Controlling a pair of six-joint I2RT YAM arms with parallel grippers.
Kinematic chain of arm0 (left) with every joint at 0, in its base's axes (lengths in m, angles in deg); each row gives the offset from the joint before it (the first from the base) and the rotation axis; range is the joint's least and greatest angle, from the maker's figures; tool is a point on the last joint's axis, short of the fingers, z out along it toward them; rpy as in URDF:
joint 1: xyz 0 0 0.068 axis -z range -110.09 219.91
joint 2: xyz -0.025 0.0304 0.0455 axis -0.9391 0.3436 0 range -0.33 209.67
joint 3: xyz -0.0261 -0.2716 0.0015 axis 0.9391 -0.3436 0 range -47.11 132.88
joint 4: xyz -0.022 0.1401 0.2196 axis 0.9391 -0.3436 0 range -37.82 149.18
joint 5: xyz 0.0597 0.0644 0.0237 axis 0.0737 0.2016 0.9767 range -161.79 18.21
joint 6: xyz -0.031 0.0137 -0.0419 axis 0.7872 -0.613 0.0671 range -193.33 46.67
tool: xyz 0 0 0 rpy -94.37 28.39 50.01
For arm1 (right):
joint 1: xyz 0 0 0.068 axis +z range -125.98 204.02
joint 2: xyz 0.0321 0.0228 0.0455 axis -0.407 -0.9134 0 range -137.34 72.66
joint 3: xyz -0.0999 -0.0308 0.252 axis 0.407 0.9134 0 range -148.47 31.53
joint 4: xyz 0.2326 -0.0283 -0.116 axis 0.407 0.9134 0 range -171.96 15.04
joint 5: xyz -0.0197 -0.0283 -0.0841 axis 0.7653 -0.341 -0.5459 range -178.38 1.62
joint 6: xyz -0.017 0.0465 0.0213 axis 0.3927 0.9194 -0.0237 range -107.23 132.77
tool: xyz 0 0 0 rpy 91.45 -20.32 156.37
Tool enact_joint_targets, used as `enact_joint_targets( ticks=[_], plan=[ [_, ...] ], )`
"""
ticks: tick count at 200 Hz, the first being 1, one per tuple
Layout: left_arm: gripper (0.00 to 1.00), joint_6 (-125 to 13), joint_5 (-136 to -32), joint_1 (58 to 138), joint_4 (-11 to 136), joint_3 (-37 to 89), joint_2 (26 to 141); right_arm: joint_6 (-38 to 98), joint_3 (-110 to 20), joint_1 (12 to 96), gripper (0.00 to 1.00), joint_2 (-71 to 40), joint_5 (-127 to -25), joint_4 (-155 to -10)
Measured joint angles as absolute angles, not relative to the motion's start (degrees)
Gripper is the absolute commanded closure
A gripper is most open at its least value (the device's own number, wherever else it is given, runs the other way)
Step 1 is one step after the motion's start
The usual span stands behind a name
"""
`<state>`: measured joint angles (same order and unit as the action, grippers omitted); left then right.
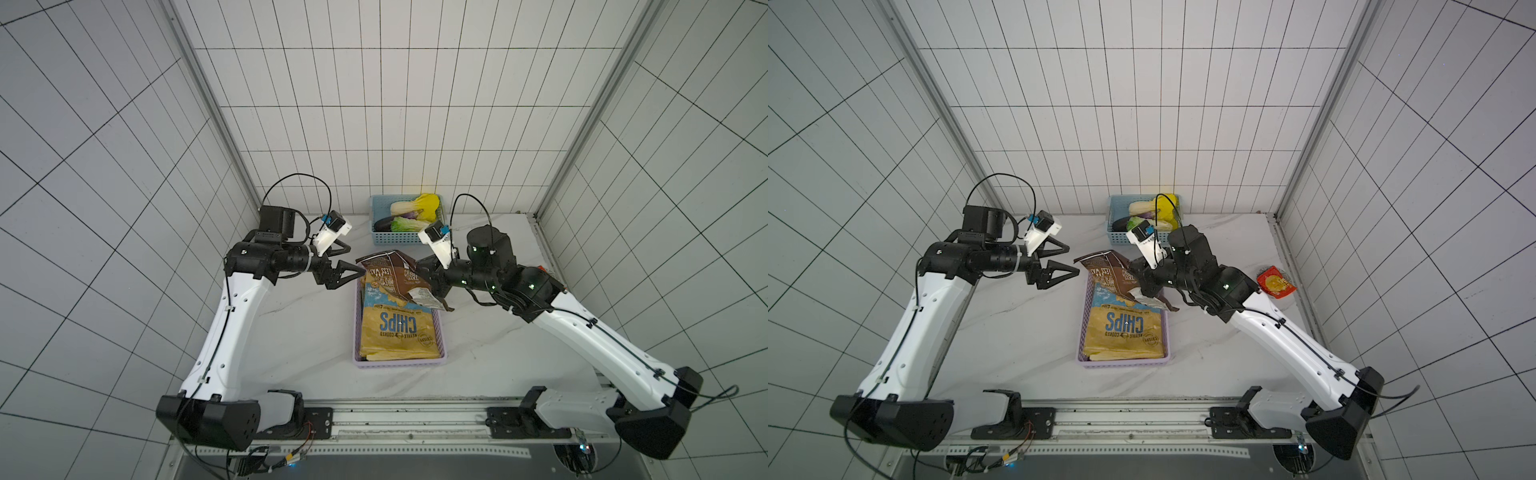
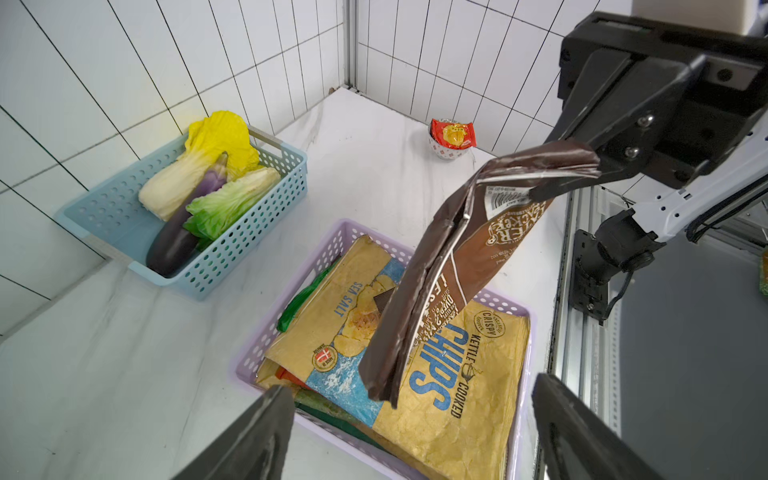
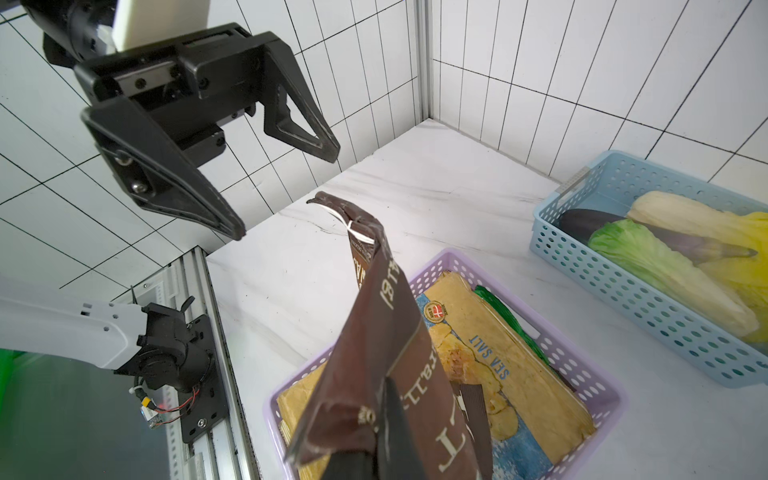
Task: Put the potato chips into the basket
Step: Pick up the potato chip from the corner of the board.
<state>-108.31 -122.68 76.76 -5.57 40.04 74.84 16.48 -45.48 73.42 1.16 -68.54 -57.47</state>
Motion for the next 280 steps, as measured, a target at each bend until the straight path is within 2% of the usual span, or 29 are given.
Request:
enact_joint_targets(
  ticks=[30, 46, 70, 78, 109, 132, 187, 241, 280],
  plan=[
    [0.32, -109.91, -120.48, 78.70, -6.71, 40.91, 77.79, 16.69, -45.48, 73.10, 1.00, 1.18, -67.49, -57.16],
    [0.41, -110.67, -119.52, 79.56, -7.04, 40.91, 78.67, 16.78, -45.48, 73.10, 1.00, 1.22, -66.84, -57.16],
    [0.42, -110.69, -118.84, 79.99, -7.02, 40.91, 79.08, 16.96, -45.48, 73.07, 1.00, 1.35, -66.29, -57.16],
    [0.45, -110.67, -118.71, 79.99, -6.93, 40.91, 79.13, 16.98, -45.48, 73.03, 1.00, 1.38, -66.09, -57.16],
    [0.66, -110.04, -118.47, 79.99, -6.10, 40.96, 79.26, 17.13, -45.31, 72.72, 1.00, 1.51, -65.50, -57.16],
    [1.00, -109.99, -118.55, 79.99, -5.92, 41.15, 79.32, 17.13, -44.52, 72.70, 1.00, 1.99, -65.37, -57.09],
    [1.00, -108.64, -118.18, 80.34, -5.18, 42.97, 79.48, 17.52, -44.52, 71.02, 1.00, 2.12, -69.59, -56.99],
    [1.00, -100.25, -119.01, 80.54, -0.53, 49.48, 79.48, 18.68, -47.03, 68.94, 1.00, -0.59, -74.16, -58.10],
    [1.00, -95.63, -118.05, 80.82, 4.02, 49.61, 79.48, 20.37, -47.27, 67.24, 1.00, -1.73, -74.68, -61.62]
  ],
)
